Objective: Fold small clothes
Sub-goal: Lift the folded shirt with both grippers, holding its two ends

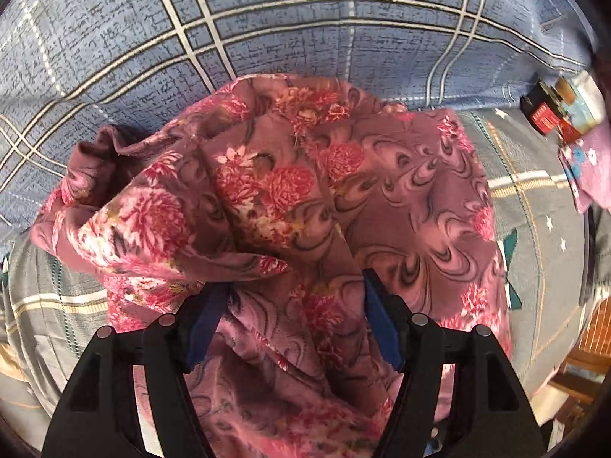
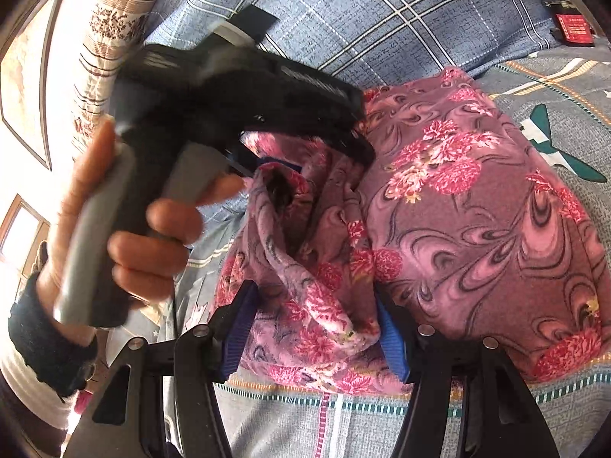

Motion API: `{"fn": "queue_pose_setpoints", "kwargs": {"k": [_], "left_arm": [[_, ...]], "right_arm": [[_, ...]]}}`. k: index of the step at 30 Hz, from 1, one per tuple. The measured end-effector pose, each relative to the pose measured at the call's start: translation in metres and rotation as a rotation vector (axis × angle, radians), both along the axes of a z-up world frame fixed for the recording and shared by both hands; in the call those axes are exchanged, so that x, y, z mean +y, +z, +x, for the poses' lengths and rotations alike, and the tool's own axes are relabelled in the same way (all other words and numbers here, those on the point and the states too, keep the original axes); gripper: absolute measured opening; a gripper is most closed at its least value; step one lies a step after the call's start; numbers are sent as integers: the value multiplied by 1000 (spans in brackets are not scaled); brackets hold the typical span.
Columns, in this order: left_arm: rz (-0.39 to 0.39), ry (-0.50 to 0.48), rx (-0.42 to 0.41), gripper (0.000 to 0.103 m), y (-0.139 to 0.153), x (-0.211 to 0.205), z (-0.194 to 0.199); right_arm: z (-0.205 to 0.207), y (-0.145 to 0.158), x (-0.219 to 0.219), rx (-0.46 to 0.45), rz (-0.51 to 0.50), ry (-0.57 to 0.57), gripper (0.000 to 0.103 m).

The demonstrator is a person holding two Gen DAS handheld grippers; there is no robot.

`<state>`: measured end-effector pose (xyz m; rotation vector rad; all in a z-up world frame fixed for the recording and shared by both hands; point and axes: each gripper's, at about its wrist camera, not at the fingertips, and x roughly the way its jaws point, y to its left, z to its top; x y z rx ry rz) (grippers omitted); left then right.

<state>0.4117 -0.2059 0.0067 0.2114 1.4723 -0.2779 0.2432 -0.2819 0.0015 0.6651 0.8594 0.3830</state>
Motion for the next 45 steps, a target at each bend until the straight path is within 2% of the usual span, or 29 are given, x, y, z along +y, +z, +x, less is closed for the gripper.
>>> {"fn": "queue_pose_setpoints", "kwargs": {"k": [1,2,3,4,5,8,13,16,19,20,22,24,26,27,30,31,34,35,36,38,40,42,45], "left_arm": [[-5,8,-14,65,2,0,-2],[-10,11,-28,48,3,0,-6],[-12,8,-40,38,8,4,-10],[-20,5,-44,23,12,8,-15],[-40,7,-49,14,18,12,-20],[-108,33,-104,12,45,27,-39],[-247,30,-135,12,94,17,-57],[-264,-35,-135,12,99,-13,-63],[-245,-70,-119,12,81,-40,-61],[-234,-72,-98,12,70,-50,-47],[-221,-33,-44,12,39,-55,-44],[-246,12,-15,14,27,-51,-41],[-294,38,-2,15,30,-43,-37],[-310,39,4,15,35,-40,-37],[-363,12,-19,15,65,-19,-40],[-389,6,-55,20,80,-5,-42],[-451,52,-154,55,112,44,-44],[-459,73,-180,60,116,57,-44],[-459,91,-199,60,119,74,-43],[-439,128,-191,60,111,102,-36],[-449,185,-153,60,95,122,-31],[-492,230,-105,60,80,137,-26],[-544,264,-57,60,54,142,-21]], "right_arm": [[-3,-1,-2,-6,3,-1,51],[-4,-2,-3,-15,7,4,42],[-5,-2,-5,-22,13,10,18],[-5,-3,-7,-26,39,22,13],[-7,-3,-9,-28,71,18,13],[-14,4,-18,-56,153,11,11],[-38,32,-34,-162,160,-16,10],[-56,51,-50,-214,111,-62,10],[-64,53,-66,-204,35,-98,10],[-64,48,-73,-182,20,-111,10],[-58,32,-82,-118,2,-132,11],[-52,13,-90,-23,-12,-144,15],[-47,2,-90,35,-57,-143,19],[-47,1,-92,43,-55,-153,24],[-51,7,-99,17,18,-174,27],[-52,10,-104,-2,32,-187,32],[-64,28,-121,-95,65,-296,37],[-66,33,-124,-117,63,-317,37],[-68,40,-125,-140,58,-332,37],[-61,54,-124,-179,98,-313,42],[-43,70,-114,-202,93,-235,57],[-8,82,-98,-198,-7,-146,65],[60,77,-73,-80,-152,-39,65]]}}
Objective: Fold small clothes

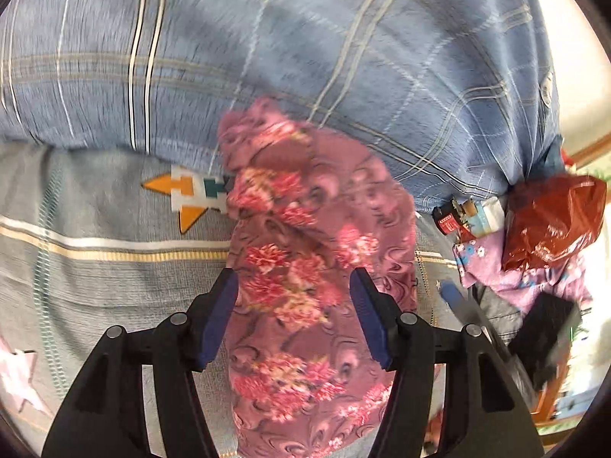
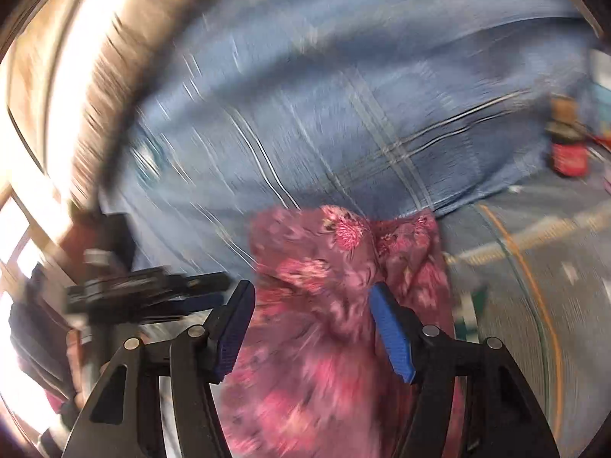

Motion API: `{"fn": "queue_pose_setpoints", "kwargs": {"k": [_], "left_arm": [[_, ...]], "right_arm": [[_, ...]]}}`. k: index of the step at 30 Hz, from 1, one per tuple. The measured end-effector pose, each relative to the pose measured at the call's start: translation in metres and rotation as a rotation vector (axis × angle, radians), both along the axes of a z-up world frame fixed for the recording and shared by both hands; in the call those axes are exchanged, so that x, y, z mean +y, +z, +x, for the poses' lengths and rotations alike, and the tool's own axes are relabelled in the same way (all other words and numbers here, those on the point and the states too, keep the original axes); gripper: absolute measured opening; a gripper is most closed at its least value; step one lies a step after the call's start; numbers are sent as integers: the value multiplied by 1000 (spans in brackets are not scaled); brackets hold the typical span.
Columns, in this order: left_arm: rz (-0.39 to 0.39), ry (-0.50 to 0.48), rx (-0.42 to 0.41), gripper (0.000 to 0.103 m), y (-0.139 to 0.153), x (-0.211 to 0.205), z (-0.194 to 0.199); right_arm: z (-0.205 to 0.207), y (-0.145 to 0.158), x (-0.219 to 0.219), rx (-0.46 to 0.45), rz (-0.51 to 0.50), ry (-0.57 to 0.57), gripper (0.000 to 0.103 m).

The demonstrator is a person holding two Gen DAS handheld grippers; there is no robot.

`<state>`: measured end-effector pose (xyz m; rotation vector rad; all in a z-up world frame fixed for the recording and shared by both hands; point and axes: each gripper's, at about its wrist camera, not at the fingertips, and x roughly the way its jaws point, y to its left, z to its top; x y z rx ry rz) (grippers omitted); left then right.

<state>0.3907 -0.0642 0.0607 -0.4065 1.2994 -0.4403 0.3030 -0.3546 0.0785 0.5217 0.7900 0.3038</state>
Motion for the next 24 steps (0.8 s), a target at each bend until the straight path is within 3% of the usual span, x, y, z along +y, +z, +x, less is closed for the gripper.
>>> {"fn": "queue_pose_setpoints", "kwargs": {"k": [3,5,6,7,9,11,14,18,20,21,22,24], "left_arm": [[-33,-21,28,60,-19,-5,1],[-33,-41,31,60,-30,-11,0],[-22,-50,16,60,-30,-13,-2],[-17,-63,-7,60,-30,-16,-5],[-9,-80,-35,60,-29,-18,-8],[-3,-79,-39,60,-33,-20,-8],[31,-78,-14,60,-41,-20,-10],[-59,-92,47,60,-47,-7,-22],[-106,-102,54,60,-45,0,-34],[-116,-106,56,60,-45,1,-39],[-124,-112,51,60,-44,0,-45],[-108,-117,29,62,-43,-3,-54]], "right_arm": [[49,-20,12,104,-138,4,65],[72,-42,19,195,-169,53,64],[77,-48,23,209,-178,71,44],[80,-48,26,199,-179,88,8],[81,-40,19,140,-87,90,4],[83,-46,-5,129,5,-2,4],[93,-90,-27,289,-7,-88,4],[65,-75,-42,219,103,-108,12],[47,-63,-49,210,118,-67,24],[38,-61,-50,226,105,-54,43],[29,-61,-50,244,83,-50,52],[16,-65,-46,284,41,-39,53]]}}
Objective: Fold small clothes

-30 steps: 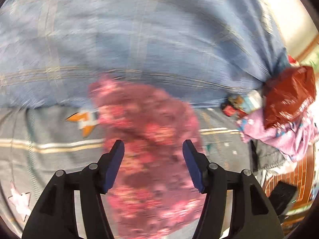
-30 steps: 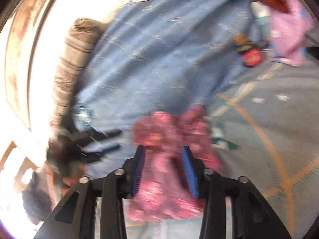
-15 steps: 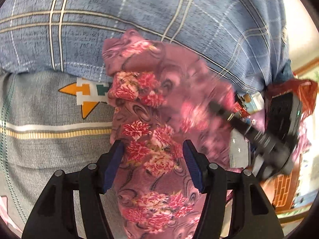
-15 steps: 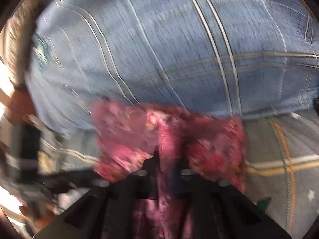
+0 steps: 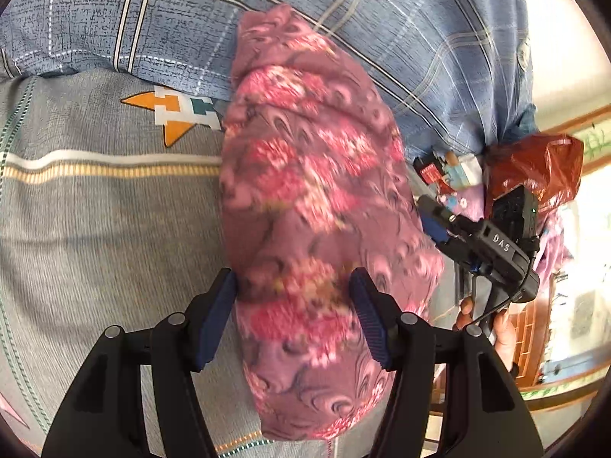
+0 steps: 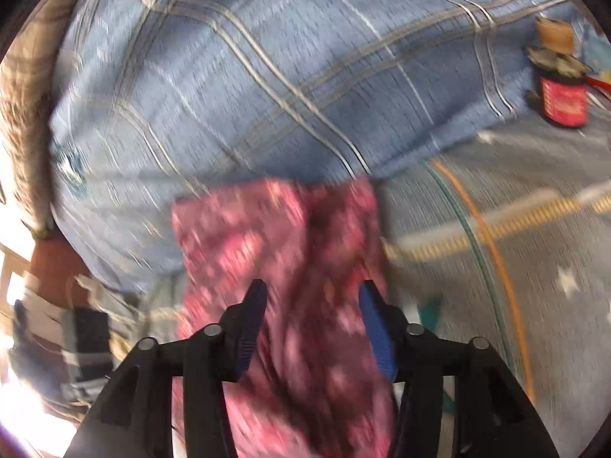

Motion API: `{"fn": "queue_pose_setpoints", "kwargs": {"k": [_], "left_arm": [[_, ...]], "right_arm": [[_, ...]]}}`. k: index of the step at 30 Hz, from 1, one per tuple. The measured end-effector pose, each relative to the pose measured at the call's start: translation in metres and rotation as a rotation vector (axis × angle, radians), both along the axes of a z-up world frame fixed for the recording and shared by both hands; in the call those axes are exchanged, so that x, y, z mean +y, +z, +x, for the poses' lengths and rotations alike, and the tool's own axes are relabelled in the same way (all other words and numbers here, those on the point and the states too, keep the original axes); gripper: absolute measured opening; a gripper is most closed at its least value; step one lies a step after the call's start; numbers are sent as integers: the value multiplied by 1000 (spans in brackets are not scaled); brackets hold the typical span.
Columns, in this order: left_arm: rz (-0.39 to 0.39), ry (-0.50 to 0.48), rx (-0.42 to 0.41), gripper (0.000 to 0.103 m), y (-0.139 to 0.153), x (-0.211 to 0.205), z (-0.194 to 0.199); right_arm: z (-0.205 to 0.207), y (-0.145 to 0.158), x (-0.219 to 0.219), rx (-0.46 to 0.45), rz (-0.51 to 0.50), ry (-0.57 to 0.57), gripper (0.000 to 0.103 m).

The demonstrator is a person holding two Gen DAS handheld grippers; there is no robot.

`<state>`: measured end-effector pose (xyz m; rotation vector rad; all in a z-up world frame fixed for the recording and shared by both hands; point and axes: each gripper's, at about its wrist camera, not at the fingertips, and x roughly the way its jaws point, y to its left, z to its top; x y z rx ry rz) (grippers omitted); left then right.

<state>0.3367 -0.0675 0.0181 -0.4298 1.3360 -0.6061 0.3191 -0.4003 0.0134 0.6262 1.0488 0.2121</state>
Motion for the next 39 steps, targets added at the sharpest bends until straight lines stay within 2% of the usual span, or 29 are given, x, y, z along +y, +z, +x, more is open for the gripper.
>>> {"fn": "queue_pose_setpoints", "kwargs": {"k": [2,3,4,5,7,9,11,12,17,18,19,21,23,24,25,26,27,29,30,32,34,35,36,39], "left_arm": [[18,8,9,63,-1,-6,-8],[29,16,7,63,1,-9,-12],[37,19,-5,63,6,-9,-17],[42,19,-22,63,11,-9,-23],[49,16,-36,63,13,-5,-32],[66,-3,-26,63,5,-8,-39],[111,-23,-3,63,-8,-20,-43],[118,-17,-17,63,-8,-25,-44],[77,-35,-25,63,3,-24,-54],[69,-39,-21,63,3,-23,-56],[59,-41,-13,65,2,-22,-58],[29,-33,18,65,-5,-19,-61],[-4,-18,64,65,-15,-22,-59],[-3,-7,63,65,-16,-17,-61],[5,2,49,64,-12,-17,-64],[16,-5,39,64,-9,-20,-65],[32,-13,27,64,-7,-21,-68],[85,-32,7,63,-8,-27,-72],[103,-39,-4,62,-10,-30,-75],[144,-60,-37,60,-4,-34,-79],[136,-79,-54,60,3,-31,-83],[125,-87,-74,60,9,-27,-83],[110,-92,-97,60,16,-22,-82],[74,-72,-126,60,29,-11,-66]], "right_arm": [[-8,-13,10,35,29,32,52],[-13,-14,17,42,27,41,41],[-18,-12,26,26,-17,63,29],[-21,-5,31,-2,-57,79,26],[-27,11,30,-82,-55,74,20],[-30,10,24,-99,-65,42,19],[-20,-5,28,-48,-140,51,20],[-20,-10,28,-38,-137,49,22],[-49,13,7,-81,-1,22,29],[-58,14,1,-82,28,30,35],[-70,15,-1,-81,43,38,47],[-90,11,-5,-70,41,36,55],[-101,4,-9,-62,73,58,55],[-108,-1,-8,-65,80,66,51],[-105,-3,6,-67,53,73,30],[-111,-1,12,-71,-18,96,10],[-113,4,19,-82,-63,127,6],[-116,16,25,-124,-122,108,6],[-112,16,26,-112,-146,105,6],[-105,4,31,-47,-231,125,9],[-104,7,32,-39,-207,138,18],[-104,14,29,-53,-185,131,19],[-104,21,24,-75,-147,119,24],[-101,33,-2,-142,19,41,57]]}}
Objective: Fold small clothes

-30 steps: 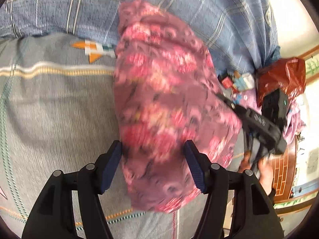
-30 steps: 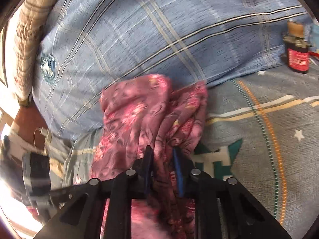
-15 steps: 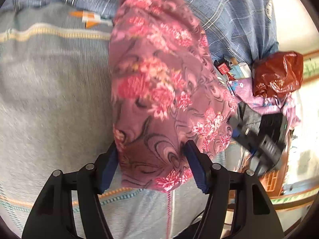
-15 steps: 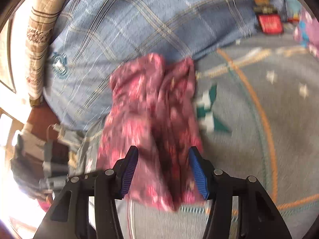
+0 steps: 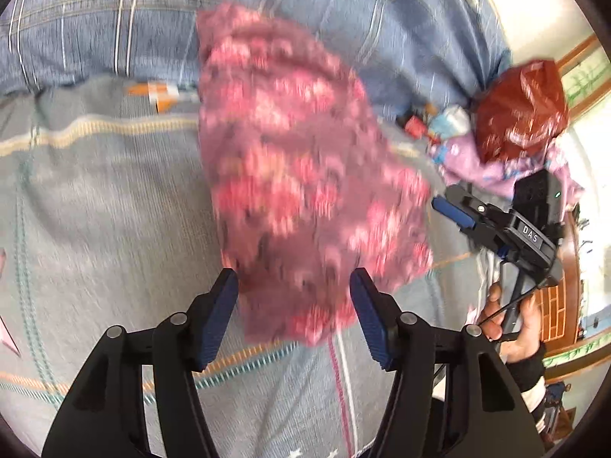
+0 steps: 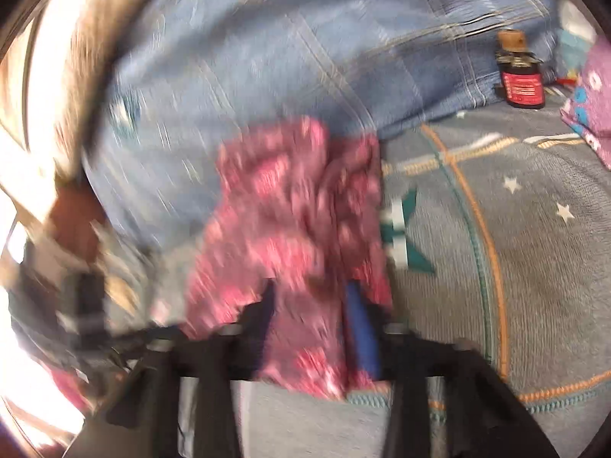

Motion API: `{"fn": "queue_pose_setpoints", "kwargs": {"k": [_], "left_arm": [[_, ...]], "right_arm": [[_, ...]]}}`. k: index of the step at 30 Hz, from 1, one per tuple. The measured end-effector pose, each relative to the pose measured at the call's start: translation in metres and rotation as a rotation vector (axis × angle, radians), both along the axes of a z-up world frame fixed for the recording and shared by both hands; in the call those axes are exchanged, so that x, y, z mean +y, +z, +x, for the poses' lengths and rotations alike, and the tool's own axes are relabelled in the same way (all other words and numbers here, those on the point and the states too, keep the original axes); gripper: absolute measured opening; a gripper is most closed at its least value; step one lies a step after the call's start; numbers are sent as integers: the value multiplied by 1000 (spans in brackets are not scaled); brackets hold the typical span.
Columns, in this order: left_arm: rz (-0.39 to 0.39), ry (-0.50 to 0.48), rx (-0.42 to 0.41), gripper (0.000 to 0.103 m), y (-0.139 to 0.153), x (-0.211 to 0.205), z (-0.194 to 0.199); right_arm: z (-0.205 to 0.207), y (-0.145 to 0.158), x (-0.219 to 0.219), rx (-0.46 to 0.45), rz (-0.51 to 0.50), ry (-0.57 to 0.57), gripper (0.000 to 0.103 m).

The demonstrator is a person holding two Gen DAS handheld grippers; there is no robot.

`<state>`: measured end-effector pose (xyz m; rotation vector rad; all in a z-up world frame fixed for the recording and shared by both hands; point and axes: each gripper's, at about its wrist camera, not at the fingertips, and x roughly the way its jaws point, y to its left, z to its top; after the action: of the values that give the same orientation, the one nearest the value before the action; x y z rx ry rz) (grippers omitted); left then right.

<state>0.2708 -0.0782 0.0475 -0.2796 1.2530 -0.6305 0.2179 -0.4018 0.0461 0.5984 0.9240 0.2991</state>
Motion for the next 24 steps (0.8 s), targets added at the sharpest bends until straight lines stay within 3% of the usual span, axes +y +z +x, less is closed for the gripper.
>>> {"fn": "queue_pose_setpoints", "kwargs": {"k": [5,10,13,14,17,18,19,20,23,24], "left_arm": [[-88,60,118,67,-16,3,46],[-107,87,155,73,-33,0,66],[-169,104,184,81,-41,2,73],[-180,110,193,81,-43,3,74],[-170,106,178,81,-44,3,72],[-147,94,159,81,-42,0,68],[-123,84,149,81,-41,-1,65],[-93,72,142,80,-41,-5,61],[13,8,72,77,-42,-20,46],[34,-3,49,77,-39,-23,43]], "right_arm": [[38,-17,-17,37,86,-55,61],[68,-49,-11,91,82,-73,61],[77,-57,-11,72,325,13,61],[78,-56,-6,73,319,28,61],[84,-42,12,44,133,61,61],[87,-39,17,50,72,63,56],[90,-37,21,64,8,57,29],[93,-33,26,67,-50,58,19],[91,-15,40,13,-192,87,19],[94,-18,42,35,-226,86,19]]}}
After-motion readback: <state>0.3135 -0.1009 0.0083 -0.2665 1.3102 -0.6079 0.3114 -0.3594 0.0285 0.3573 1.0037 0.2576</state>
